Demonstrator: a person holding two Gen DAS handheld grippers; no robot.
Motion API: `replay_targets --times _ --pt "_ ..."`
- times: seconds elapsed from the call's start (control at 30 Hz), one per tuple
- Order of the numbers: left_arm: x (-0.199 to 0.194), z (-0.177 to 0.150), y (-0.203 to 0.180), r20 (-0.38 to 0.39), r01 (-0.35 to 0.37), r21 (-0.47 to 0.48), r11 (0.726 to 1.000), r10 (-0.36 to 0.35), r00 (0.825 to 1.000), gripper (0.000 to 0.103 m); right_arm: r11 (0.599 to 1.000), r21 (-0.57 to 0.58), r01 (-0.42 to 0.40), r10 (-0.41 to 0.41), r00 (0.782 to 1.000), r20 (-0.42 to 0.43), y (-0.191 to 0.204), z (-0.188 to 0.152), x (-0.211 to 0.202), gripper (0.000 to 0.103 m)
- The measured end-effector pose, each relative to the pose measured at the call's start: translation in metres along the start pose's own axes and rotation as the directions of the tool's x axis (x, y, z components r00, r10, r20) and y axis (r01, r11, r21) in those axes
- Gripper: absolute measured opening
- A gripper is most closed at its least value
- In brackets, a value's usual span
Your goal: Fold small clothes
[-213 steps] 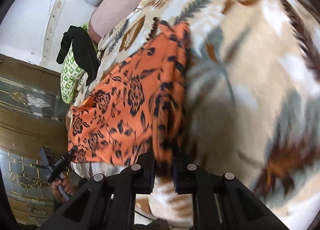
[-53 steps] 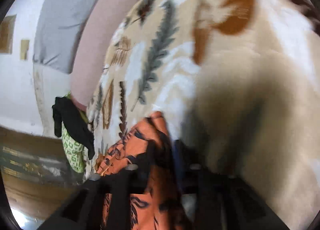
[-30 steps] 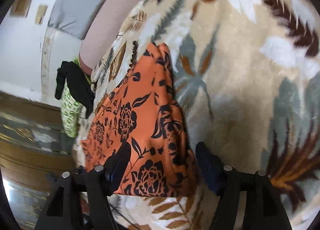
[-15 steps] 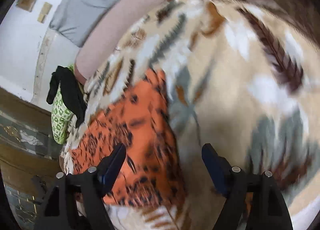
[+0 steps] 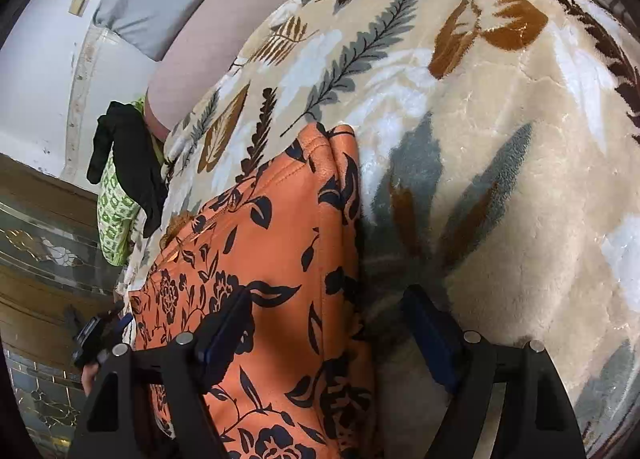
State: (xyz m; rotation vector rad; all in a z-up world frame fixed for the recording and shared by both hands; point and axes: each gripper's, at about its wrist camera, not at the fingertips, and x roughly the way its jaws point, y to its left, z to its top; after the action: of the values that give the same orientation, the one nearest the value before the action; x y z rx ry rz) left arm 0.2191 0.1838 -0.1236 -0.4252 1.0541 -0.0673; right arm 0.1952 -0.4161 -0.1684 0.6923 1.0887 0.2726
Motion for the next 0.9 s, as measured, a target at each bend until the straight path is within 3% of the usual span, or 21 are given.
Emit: replay_targets --times 0.03,0.1,0.17,0.2,0.37,0.43,0.5,0.6,0.67,0.73,0.77,0.83,0.9 --pt "0.011 0.0 0.002 -0.045 -0.04 -0.009 0.999 0.039 0.998 0.004 1.0 -0.009 0.006 -0.006 1.0 -0.006 0.0 0.001 0.001 0.081" --pt "0.016 -0.005 0.019 -0.031 -0.053 -0.1 0.994 0.05 0.998 0.004 1.0 -0.021 0.016 -0.016 1.0 -0.017 0.002 0.002 0.003 0.081" --pt "0.012 -0.012 0.041 0.007 0.016 -0.232 0.972 -0.015 1.0 0.005 0.999 -0.028 0.018 -0.019 1.0 -0.024 0.004 0.003 0.005 0.081" --pt "0.012 -0.015 0.042 0.016 0.028 -0.239 0.971 -0.025 1.0 0.005 0.999 -0.027 0.016 -0.017 1.0 -0.024 0.004 0.003 0.006 0.081" --pt "0.017 -0.012 0.043 -0.005 0.044 -0.225 0.973 -0.046 0.999 0.008 1.0 0.0 -0.009 0.009 1.0 -0.025 -0.001 0.004 0.006 0.081" --pt "0.011 -0.01 0.034 -0.004 0.018 -0.184 0.983 -0.019 1.0 0.01 1.0 0.017 -0.016 0.016 0.999 -0.027 -0.002 0.006 0.004 0.081" --pt "-0.008 -0.015 0.018 0.043 -0.023 -0.113 0.993 0.028 0.999 0.016 1.0 0.029 -0.007 0.008 1.0 -0.027 0.0 0.006 -0.002 0.081" --pt "-0.03 -0.026 -0.002 0.106 -0.029 0.014 0.999 0.027 0.994 0.026 0.999 0.004 -0.038 0.038 0.998 0.053 0.007 0.003 -0.025 0.081" --pt "-0.021 -0.037 -0.01 0.087 -0.117 0.104 0.988 0.108 0.99 0.031 0.997 0.016 -0.077 0.077 0.996 0.051 0.005 0.0 -0.027 0.081" --pt "0.004 -0.041 0.005 -0.005 -0.162 0.082 0.983 0.163 0.987 0.029 0.998 0.032 -0.055 0.057 0.998 -0.039 -0.002 -0.002 -0.009 0.081" --pt "0.003 -0.041 0.012 -0.003 -0.136 0.037 0.99 0.136 0.991 0.03 0.999 0.037 -0.026 0.029 0.997 -0.065 -0.007 -0.003 -0.001 0.081" --pt "-0.01 -0.039 0.009 0.023 -0.137 0.012 0.99 0.137 0.99 0.029 0.995 0.082 -0.06 0.062 0.998 -0.024 -0.013 -0.004 -0.006 0.079" --pt "-0.034 -0.04 -0.006 0.108 -0.139 0.051 0.989 0.133 0.985 0.03 0.989 0.109 -0.102 0.098 0.994 0.045 -0.012 -0.007 -0.026 0.082"
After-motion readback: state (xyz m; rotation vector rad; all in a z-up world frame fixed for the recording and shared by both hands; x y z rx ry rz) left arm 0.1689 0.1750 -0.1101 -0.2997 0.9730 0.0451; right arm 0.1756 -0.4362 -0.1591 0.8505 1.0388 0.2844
